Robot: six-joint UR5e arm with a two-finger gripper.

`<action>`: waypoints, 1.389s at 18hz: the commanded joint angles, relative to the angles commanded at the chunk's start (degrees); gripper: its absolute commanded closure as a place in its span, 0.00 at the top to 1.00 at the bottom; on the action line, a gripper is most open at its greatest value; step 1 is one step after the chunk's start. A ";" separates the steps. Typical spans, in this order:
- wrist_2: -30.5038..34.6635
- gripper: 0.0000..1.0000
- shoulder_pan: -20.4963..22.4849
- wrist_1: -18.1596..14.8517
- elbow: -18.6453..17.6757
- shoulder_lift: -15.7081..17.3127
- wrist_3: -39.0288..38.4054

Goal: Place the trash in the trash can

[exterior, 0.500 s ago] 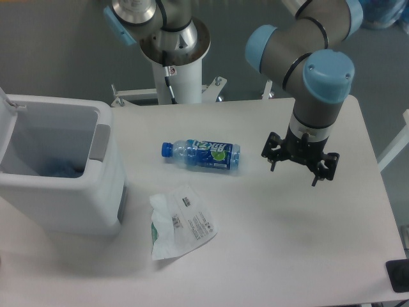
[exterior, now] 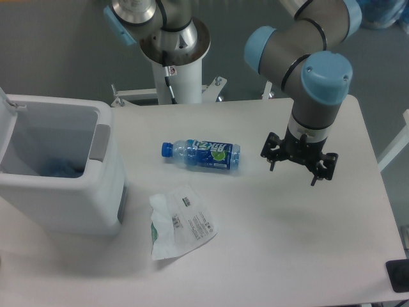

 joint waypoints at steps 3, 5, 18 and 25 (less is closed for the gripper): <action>-0.09 1.00 -1.66 2.89 -1.49 0.18 -1.66; 0.09 1.00 -3.95 6.40 -3.86 0.09 -4.47; -3.16 1.00 -18.45 7.74 -5.27 -1.76 -27.94; -4.66 1.00 -22.76 7.91 -6.51 -4.04 -31.73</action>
